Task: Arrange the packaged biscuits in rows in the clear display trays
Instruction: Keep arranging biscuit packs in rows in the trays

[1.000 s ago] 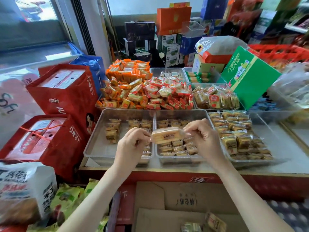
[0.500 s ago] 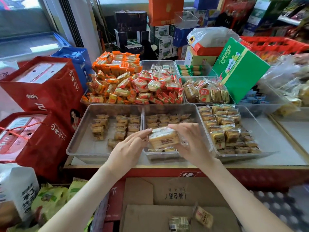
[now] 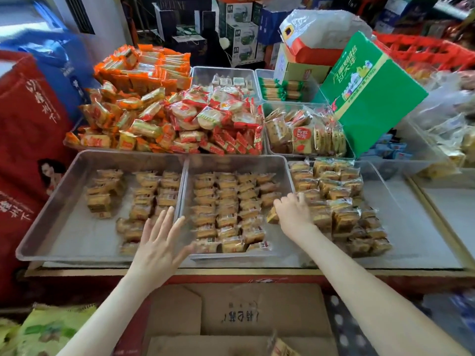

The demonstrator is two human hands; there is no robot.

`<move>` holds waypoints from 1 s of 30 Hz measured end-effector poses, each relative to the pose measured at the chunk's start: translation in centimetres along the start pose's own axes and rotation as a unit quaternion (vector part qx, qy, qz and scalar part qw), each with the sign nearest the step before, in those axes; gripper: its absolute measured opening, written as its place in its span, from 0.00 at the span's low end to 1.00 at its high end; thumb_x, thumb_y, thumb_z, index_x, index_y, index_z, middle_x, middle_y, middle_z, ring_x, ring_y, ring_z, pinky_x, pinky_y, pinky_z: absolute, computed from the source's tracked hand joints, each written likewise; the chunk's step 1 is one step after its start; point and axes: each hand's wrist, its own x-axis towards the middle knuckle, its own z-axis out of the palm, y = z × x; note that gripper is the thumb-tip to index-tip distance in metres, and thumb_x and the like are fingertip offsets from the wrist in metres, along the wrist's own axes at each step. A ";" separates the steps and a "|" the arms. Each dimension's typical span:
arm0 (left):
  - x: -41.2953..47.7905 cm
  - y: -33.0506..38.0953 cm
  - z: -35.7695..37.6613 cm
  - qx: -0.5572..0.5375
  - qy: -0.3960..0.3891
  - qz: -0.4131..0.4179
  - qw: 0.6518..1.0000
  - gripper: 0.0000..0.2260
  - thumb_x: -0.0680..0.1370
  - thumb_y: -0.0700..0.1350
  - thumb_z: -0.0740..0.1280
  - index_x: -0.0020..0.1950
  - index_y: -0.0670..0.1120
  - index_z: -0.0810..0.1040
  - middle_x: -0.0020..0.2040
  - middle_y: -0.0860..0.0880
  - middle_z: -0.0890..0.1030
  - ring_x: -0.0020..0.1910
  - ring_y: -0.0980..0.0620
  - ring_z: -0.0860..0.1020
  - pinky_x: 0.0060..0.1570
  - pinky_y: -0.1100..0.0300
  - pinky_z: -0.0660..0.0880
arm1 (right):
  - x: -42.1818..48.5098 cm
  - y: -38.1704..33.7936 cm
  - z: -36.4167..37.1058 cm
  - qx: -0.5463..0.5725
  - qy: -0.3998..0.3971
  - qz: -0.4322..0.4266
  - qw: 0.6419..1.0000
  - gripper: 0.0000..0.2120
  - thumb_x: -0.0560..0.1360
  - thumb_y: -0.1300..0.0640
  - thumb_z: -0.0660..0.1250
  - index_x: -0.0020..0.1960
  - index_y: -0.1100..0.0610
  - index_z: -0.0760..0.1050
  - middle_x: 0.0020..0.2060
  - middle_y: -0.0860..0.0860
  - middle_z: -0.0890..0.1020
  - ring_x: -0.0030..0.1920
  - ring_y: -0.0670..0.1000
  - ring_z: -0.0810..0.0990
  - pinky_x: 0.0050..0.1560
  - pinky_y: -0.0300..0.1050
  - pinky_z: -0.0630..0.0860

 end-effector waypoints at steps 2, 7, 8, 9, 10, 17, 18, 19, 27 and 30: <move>0.1 -0.6 1.1 0.011 -0.010 0.004 1.000 0.32 0.82 0.66 0.44 0.76 0.45 0.62 0.77 0.40 0.62 0.77 0.47 0.54 0.74 0.50 0.46 | 2.1 -0.9 1.6 -0.031 -0.001 -0.006 1.000 0.16 0.76 0.64 0.62 0.64 0.56 0.70 0.60 0.54 0.76 0.63 0.55 0.71 0.67 0.53 0.61; -0.1 -1.4 0.8 -0.037 0.032 0.038 0.998 0.30 0.83 0.63 0.47 0.75 0.44 0.67 0.76 0.45 0.64 0.76 0.48 0.59 0.75 0.52 0.51 | 6.1 -1.3 5.3 -0.025 -0.007 0.004 1.000 0.38 0.74 0.65 0.66 0.77 0.59 0.48 0.76 0.62 0.55 0.76 0.60 0.54 0.74 0.54 0.55; -0.4 -2.2 0.2 -0.043 0.050 0.027 0.997 0.29 0.83 0.62 0.47 0.73 0.44 0.68 0.75 0.44 0.66 0.75 0.48 0.62 0.74 0.52 0.52 | 6.6 -1.2 5.6 -0.008 -0.017 0.007 1.000 0.39 0.74 0.64 0.66 0.78 0.59 0.46 0.76 0.61 0.54 0.76 0.60 0.54 0.75 0.53 0.55; -0.7 -3.4 -0.4 -0.044 0.071 0.002 0.996 0.29 0.83 0.61 0.48 0.71 0.42 0.70 0.74 0.42 0.69 0.73 0.46 0.64 0.74 0.52 0.54 | 7.1 -1.2 5.7 0.009 -0.027 0.017 0.999 0.39 0.74 0.64 0.66 0.78 0.60 0.47 0.76 0.61 0.57 0.76 0.59 0.57 0.75 0.53 0.58; -1.1 -4.9 -1.1 -0.037 0.093 -0.035 0.994 0.30 0.83 0.61 0.48 0.70 0.40 0.72 0.72 0.40 0.71 0.72 0.44 0.65 0.73 0.51 0.55 | 7.4 -1.2 5.5 0.021 -0.039 0.028 0.999 0.38 0.74 0.63 0.66 0.77 0.60 0.49 0.75 0.60 0.59 0.75 0.59 0.59 0.74 0.53 0.60; -2.0 -17.4 -4.7 0.037 0.093 -0.200 0.975 0.33 0.77 0.61 0.55 0.69 0.36 0.72 0.73 0.36 0.69 0.73 0.38 0.65 0.70 0.40 0.60 | 9.5 -8.3 -4.1 0.137 -0.011 0.075 0.988 0.38 0.75 0.63 0.63 0.79 0.59 0.46 0.78 0.58 0.53 0.77 0.58 0.51 0.76 0.54 0.51; -2.0 -18.5 -4.8 0.041 0.080 -0.207 0.974 0.33 0.76 0.61 0.55 0.70 0.37 0.72 0.73 0.37 0.68 0.74 0.39 0.63 0.71 0.41 0.59 | 9.9 -11.2 -5.4 0.184 0.049 0.047 0.981 0.36 0.76 0.64 0.63 0.78 0.60 0.49 0.77 0.58 0.56 0.76 0.58 0.54 0.76 0.52 0.52; -2.1 -19.6 -4.6 0.048 0.066 -0.211 0.974 0.34 0.76 0.61 0.55 0.71 0.38 0.71 0.74 0.38 0.67 0.75 0.40 0.62 0.72 0.43 0.56 | 10.1 -14.5 -6.6 0.226 0.097 0.001 0.969 0.33 0.76 0.64 0.62 0.78 0.61 0.51 0.76 0.58 0.59 0.76 0.58 0.55 0.75 0.51 0.52; -2.4 -22.1 -3.2 0.076 0.053 -0.208 0.974 0.35 0.74 0.62 0.54 0.73 0.41 0.71 0.75 0.41 0.67 0.75 0.44 0.63 0.71 0.46 0.54 | 15.8 -38.8 -6.4 0.195 0.024 -0.241 0.951 0.43 0.77 0.63 0.64 0.78 0.61 0.36 0.79 0.58 0.44 0.78 0.57 0.44 0.77 0.51 0.48; -2.4 -22.1 -3.2 0.043 0.062 -0.211 0.975 0.37 0.75 0.64 0.48 0.79 0.45 0.58 0.80 0.43 0.54 0.79 0.46 0.51 0.77 0.48 0.46 | 17.1 -41.7 -5.5 0.149 0.006 -0.199 0.968 0.39 0.77 0.61 0.63 0.78 0.64 0.42 0.77 0.60 0.53 0.76 0.61 0.53 0.73 0.56 0.57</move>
